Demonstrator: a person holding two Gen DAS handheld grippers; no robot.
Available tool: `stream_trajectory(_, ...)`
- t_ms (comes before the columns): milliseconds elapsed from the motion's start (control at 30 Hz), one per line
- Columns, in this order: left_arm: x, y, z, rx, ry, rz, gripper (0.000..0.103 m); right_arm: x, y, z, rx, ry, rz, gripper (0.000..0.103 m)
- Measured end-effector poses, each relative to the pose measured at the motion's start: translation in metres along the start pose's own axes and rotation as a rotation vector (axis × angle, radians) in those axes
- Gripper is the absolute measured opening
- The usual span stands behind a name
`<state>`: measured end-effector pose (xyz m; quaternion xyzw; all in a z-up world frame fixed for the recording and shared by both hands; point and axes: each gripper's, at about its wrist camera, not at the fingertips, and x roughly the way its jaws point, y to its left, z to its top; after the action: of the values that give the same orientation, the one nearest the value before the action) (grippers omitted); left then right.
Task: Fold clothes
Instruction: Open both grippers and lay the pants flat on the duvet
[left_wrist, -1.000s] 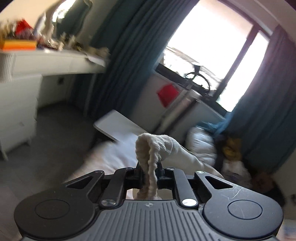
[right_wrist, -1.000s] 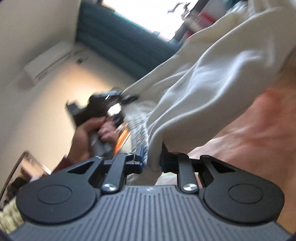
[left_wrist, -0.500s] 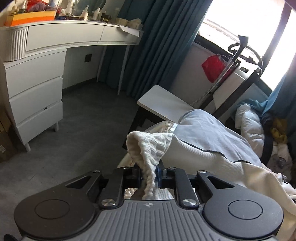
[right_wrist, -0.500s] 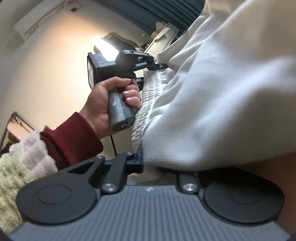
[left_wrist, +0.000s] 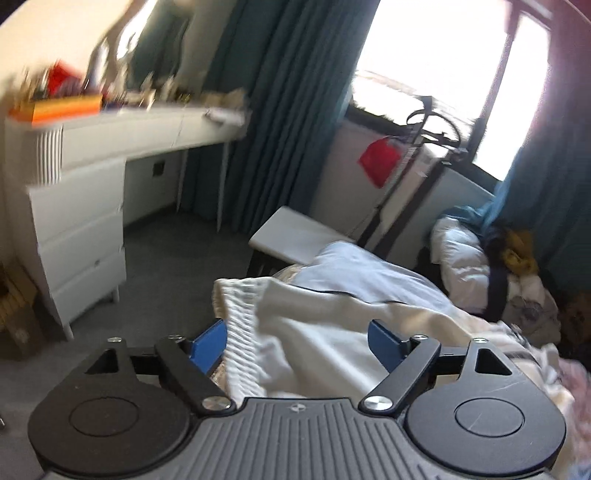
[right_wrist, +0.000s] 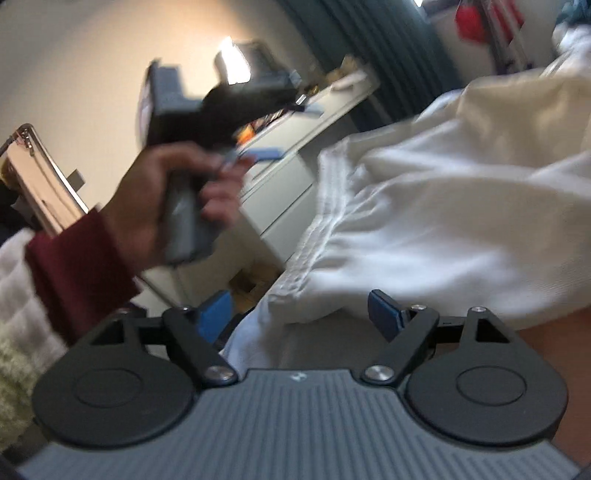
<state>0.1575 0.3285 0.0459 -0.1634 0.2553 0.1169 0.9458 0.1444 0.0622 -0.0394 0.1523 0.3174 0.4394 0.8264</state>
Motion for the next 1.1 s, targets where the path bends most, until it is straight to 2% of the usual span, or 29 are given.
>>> stream_trajectory(133,-0.059,-0.053,-0.026,0.087,-0.02,-0.065,0.089,-0.061,-0.008,0.009,-0.058,-0.095,-0.106,0.083)
stream_trajectory(233,-0.097,-0.097,-0.055,0.123,0.003,-0.137,0.089,-0.116,-0.015,0.014,-0.105,-0.168,-0.194,0.083)
stream_trajectory(367,-0.133,-0.152,-0.1,0.123,-0.004,-0.233,0.089,-0.181,-0.031,0.01,-0.146,-0.249,-0.323,0.083)
stream_trajectory(467,-0.149,-0.189,-0.132,0.128,-0.008,-0.297,0.089,-0.215,-0.047,0.01,-0.158,-0.295,-0.413,0.083)
stream_trajectory(533,-0.151,-0.209,-0.149,0.127,-0.005,-0.32,0.089,-0.228,-0.059,0.007,-0.163,-0.321,-0.459,0.083)
stream_trajectory(700,-0.132,-0.243,-0.186,0.161,-0.019,-0.321,0.089,-0.236,-0.09,-0.004,-0.163,-0.373,-0.538,0.083)
stream_trajectory(800,-0.117,-0.256,-0.205,0.206,-0.004,-0.307,0.089,-0.246,-0.112,-0.019,-0.175,-0.419,-0.532,0.083)
stream_trajectory(900,-0.103,-0.262,-0.213,0.272,-0.005,-0.284,0.089,-0.239,-0.137,-0.017,-0.126,-0.362,-0.587,0.082)
stream_trajectory(1000,-0.09,-0.266,-0.213,0.303,0.009,-0.286,0.089,-0.244,-0.145,-0.011,-0.068,-0.387,-0.577,0.082)
stream_trajectory(1100,-0.072,-0.272,-0.206,0.329,0.02,-0.286,0.089,-0.244,-0.141,-0.012,-0.115,-0.418,-0.614,0.082)
